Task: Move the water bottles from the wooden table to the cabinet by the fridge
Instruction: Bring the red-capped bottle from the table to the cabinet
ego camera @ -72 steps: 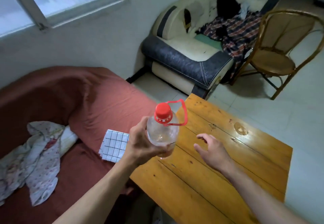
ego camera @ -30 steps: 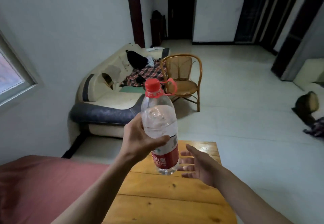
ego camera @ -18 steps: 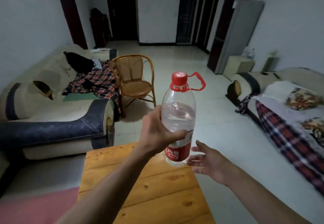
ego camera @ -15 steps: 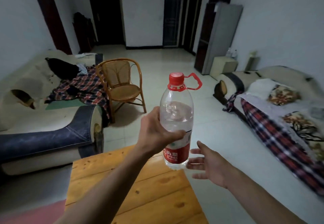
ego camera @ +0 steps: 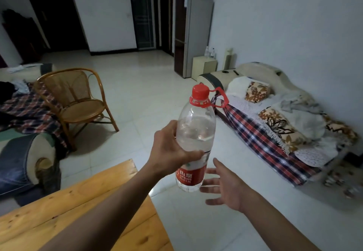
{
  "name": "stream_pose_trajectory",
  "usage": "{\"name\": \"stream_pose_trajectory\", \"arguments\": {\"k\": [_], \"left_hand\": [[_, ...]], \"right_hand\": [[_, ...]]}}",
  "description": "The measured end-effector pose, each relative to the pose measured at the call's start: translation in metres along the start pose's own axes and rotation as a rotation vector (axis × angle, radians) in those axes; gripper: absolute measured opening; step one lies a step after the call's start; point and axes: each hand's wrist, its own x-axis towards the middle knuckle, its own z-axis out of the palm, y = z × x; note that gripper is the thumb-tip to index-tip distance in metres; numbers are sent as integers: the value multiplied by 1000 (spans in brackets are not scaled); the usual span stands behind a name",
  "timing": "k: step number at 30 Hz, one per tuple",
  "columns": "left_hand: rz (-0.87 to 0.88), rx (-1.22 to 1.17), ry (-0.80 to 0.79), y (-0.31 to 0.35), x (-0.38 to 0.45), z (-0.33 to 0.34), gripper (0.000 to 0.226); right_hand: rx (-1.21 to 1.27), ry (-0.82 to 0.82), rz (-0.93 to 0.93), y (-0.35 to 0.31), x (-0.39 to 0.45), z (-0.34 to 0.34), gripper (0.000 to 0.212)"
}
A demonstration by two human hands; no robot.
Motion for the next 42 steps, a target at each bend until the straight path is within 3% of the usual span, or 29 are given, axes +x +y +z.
{"name": "stream_pose_trajectory", "arguments": {"k": [8,15,31,42], "left_hand": [[-17,-10,-34,29,55,115,76],[-4,-37,-56,35,105,155,79],[55,-102,39,-34,243,123,78],[39,-23,81,-82,347,123,81]], "right_hand": [[60,16,-3,-34,23,-118,57],[39,30,-8,-72,48,-162,56],[-134,51,-40,-198,164,-130,62],[-60,-88,-41,-272,262,-126,59]]}}
